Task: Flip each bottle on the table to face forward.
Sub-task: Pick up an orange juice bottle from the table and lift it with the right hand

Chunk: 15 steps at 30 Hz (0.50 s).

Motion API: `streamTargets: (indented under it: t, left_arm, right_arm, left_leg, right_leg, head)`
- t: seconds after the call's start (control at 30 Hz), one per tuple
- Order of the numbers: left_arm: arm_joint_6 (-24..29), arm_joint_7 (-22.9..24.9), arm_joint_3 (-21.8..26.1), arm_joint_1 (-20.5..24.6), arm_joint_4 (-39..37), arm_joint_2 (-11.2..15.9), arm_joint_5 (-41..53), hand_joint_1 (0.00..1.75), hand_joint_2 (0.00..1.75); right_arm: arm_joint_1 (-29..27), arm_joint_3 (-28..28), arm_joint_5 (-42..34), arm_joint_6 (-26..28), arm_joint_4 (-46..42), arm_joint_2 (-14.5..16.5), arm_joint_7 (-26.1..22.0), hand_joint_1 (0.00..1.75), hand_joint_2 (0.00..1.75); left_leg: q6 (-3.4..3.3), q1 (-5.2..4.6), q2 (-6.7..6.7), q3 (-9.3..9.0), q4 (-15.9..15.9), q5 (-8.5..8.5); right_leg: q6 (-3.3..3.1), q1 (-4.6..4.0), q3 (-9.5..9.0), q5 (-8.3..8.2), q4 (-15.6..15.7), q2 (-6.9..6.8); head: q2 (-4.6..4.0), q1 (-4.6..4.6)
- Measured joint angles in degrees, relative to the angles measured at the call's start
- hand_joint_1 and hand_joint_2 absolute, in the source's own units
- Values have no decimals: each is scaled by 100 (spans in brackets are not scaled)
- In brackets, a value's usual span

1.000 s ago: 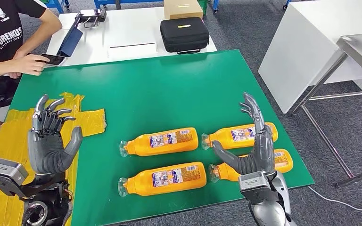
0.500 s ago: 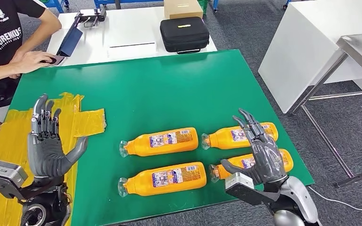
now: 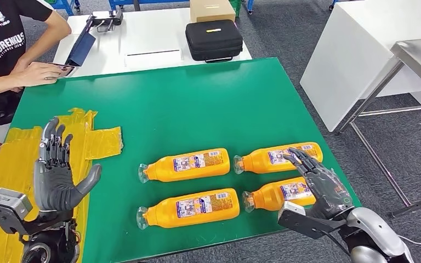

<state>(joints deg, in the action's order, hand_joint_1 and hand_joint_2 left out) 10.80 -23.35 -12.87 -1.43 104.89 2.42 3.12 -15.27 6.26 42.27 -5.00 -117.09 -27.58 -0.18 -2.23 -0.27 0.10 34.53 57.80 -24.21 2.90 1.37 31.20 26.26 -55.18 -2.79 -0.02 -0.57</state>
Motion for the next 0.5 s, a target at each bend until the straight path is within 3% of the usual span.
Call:
streamTargets:
  t: [0.5]
  left_arm:
    - [-63,268,66,-56,-8,-92,55,0,175]
  right_arm:
    - [200,-238,36,-811,704,-186,81,0,175]
  left_leg:
    - [0,-1,-1,0,0,0]
  right_leg:
    - [1,1,-1,0,0,-1]
  head:
    - [-1,-1]
